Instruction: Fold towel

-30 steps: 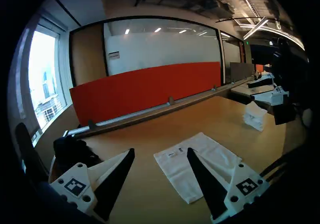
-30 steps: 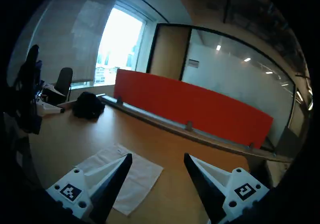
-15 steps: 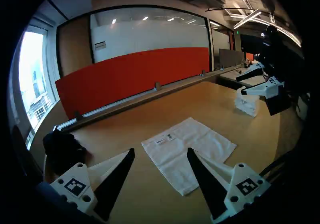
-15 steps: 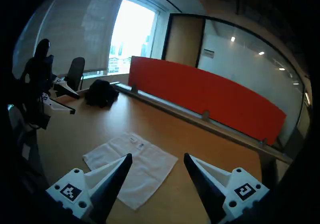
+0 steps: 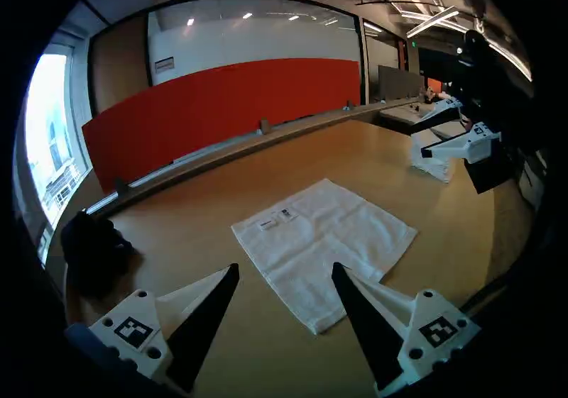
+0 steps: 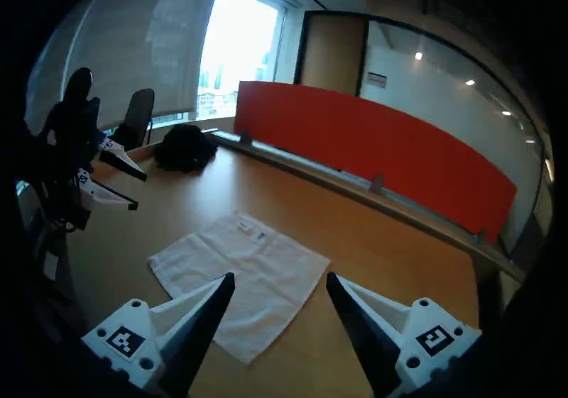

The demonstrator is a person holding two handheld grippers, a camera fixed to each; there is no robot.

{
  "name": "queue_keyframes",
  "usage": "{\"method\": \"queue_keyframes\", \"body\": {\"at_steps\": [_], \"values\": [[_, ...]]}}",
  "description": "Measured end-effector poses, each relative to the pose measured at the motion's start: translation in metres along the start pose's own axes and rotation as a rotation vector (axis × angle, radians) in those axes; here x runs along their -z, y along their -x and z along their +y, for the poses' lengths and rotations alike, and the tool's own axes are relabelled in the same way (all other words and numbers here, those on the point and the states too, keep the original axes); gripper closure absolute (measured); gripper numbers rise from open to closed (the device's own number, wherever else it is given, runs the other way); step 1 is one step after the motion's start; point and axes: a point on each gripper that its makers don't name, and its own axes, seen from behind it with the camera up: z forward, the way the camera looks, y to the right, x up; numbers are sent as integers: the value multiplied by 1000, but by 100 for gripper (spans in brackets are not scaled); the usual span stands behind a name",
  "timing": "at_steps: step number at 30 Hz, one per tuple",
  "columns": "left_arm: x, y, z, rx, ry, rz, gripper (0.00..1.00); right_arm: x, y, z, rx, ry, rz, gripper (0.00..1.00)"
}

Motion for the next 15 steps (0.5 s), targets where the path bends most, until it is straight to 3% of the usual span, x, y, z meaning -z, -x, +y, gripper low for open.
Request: {"method": "queue_keyframes", "body": {"at_steps": [15], "values": [[-32,57,23,-31,72,-112,2,-25,64,-21,-14,-60,-106,0]]}}
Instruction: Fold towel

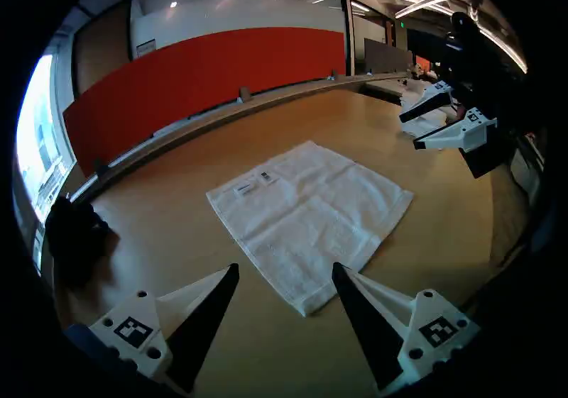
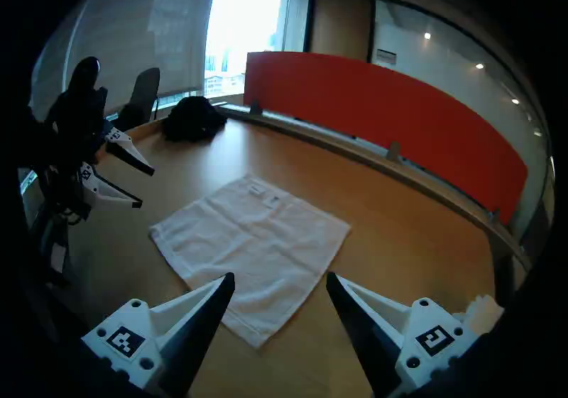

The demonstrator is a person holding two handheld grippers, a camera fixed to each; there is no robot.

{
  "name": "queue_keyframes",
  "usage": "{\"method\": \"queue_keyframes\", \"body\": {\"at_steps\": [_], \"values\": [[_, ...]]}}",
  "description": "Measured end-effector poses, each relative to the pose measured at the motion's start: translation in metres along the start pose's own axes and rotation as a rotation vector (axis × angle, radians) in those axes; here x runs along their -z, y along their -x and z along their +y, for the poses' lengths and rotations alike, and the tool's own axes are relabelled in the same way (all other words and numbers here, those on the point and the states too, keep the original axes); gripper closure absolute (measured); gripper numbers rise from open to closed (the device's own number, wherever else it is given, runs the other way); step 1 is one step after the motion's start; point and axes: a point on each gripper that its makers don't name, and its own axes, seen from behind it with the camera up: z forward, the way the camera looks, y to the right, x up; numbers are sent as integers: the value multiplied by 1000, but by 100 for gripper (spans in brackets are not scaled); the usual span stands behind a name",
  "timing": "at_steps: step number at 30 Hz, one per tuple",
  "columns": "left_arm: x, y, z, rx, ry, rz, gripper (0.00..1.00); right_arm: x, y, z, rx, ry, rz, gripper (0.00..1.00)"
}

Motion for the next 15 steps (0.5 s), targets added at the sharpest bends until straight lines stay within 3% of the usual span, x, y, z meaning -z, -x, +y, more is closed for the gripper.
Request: {"method": "queue_keyframes", "body": {"at_steps": [15], "values": [[-33,40,18,-6,60,-102,3,-24,59,-15,6,-57,-112,0]]}}
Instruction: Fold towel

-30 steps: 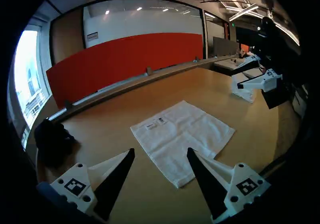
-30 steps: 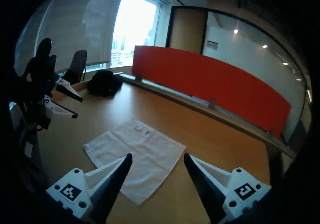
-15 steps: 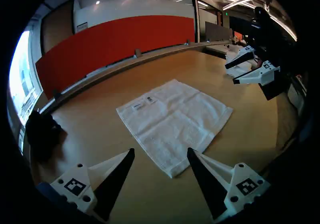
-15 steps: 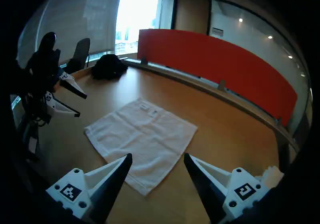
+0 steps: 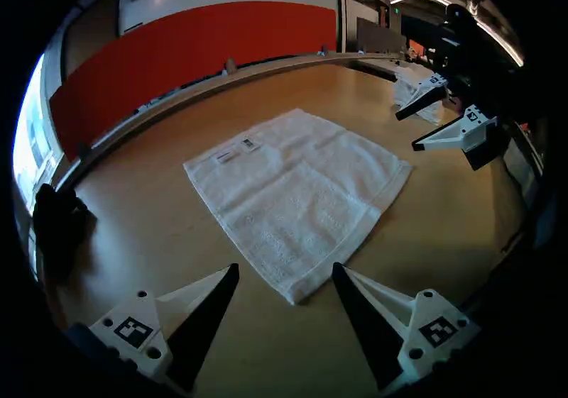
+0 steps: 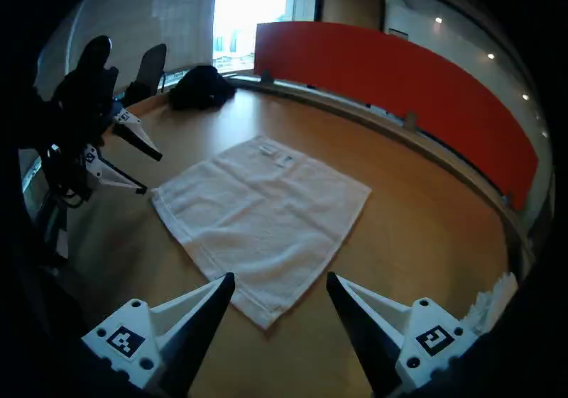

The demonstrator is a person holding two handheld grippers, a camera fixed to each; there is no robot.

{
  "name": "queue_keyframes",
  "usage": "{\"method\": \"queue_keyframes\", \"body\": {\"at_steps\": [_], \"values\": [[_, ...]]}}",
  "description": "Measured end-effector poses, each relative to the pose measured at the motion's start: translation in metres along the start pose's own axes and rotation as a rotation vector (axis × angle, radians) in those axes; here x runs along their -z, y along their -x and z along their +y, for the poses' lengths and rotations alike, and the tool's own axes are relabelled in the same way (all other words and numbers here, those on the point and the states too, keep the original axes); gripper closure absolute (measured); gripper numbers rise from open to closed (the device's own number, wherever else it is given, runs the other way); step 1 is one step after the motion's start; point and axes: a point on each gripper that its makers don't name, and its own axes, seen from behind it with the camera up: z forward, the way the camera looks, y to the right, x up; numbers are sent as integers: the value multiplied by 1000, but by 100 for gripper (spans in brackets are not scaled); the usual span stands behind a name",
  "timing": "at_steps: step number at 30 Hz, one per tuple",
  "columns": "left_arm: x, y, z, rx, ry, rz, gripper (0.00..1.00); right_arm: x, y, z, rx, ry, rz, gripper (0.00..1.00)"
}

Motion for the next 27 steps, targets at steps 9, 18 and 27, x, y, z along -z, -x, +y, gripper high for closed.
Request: {"method": "queue_keyframes", "body": {"at_steps": [9,18,27], "values": [[-12,18,9,5,28,-58,3,-12,25,-10,-3,-39,-50,0],[-21,30,8,15,31,-103,3,-19,42,-14,-4,-65,-89,0],[-24,31,8,26,37,-120,3,-20,53,-13,-7,-88,-122,6]]}}
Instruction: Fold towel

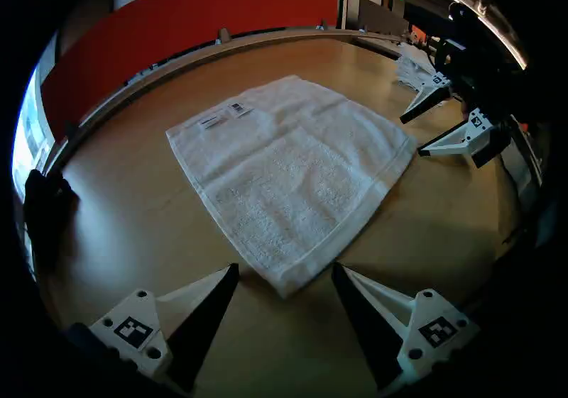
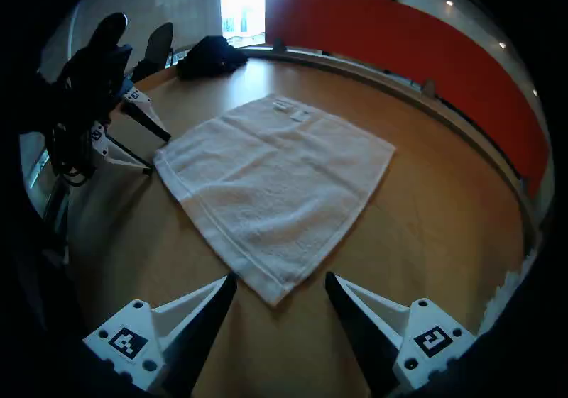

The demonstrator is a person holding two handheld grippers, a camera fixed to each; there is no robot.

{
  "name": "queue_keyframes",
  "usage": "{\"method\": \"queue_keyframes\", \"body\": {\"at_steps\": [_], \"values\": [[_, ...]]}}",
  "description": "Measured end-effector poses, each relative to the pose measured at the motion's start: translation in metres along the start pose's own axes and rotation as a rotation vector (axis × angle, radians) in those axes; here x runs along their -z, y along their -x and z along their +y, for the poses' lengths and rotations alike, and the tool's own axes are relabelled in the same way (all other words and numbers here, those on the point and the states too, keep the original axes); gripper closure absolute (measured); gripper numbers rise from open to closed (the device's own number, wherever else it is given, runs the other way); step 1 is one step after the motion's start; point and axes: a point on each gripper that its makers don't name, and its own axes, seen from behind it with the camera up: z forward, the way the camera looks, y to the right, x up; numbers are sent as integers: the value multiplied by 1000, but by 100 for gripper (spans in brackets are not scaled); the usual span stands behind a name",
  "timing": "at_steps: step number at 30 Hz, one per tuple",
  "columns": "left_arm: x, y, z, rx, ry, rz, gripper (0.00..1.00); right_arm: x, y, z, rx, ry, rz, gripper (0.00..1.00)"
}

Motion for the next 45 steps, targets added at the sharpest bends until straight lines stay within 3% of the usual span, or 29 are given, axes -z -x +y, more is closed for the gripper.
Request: {"method": "queue_keyframes", "body": {"at_steps": [13,25,29,37,45], "values": [[0,1,1,-4,5,4,5,-2,3,-3,29,-24,-19,21],[1,0,8,-10,11,0,25,-3,1,-8,35,-32,-20,62],[1,0,9,-6,8,2,30,-3,1,-10,35,-32,-19,71],[0,0,8,5,-9,-1,81,-2,1,-9,27,-30,-21,82],[2,-1,10,18,-17,-11,85,5,-6,-9,25,-24,-2,84]]}}
